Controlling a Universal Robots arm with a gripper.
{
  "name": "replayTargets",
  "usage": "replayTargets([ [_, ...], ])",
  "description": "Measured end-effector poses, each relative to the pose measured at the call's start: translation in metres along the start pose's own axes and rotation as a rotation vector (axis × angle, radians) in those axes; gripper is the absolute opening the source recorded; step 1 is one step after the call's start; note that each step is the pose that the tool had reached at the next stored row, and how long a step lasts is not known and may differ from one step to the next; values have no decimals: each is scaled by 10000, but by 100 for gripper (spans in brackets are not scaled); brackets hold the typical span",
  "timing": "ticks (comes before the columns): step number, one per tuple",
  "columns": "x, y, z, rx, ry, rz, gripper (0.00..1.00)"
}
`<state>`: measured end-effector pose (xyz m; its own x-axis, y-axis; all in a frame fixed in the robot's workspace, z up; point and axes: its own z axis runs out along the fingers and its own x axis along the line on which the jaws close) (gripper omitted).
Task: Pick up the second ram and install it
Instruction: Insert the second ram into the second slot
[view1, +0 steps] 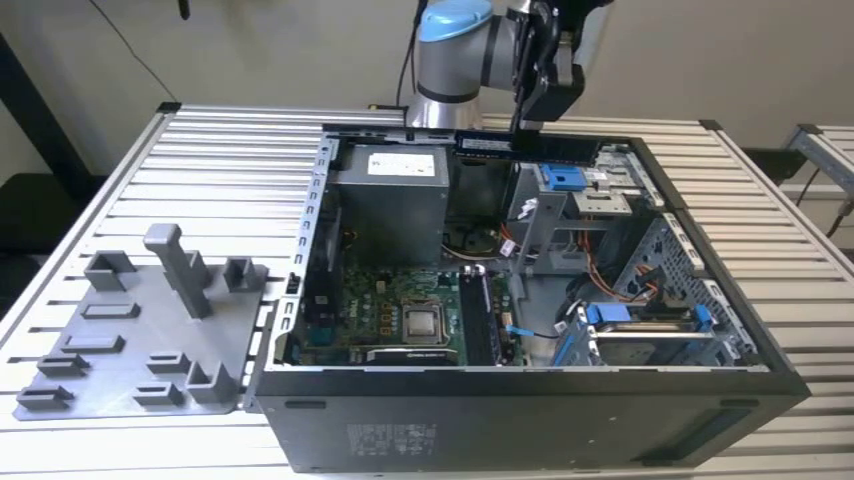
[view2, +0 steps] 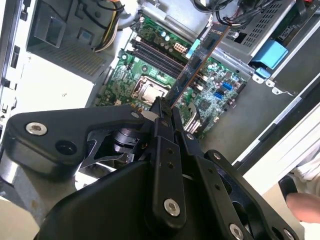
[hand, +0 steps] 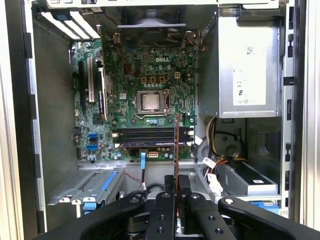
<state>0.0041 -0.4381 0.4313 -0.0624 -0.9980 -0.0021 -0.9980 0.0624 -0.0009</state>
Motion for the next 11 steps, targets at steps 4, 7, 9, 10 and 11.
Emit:
replayTargets([
  [4, 0, 0, 1, 0, 0, 0, 14],
  [7, 0, 0, 1, 0, 0, 0, 14],
  [9, 0, 0, 1, 0, 0, 0, 14],
  [10, 0, 0, 1, 0, 0, 13, 14],
  [11, 0, 0, 2, 0, 0, 81, 14],
])
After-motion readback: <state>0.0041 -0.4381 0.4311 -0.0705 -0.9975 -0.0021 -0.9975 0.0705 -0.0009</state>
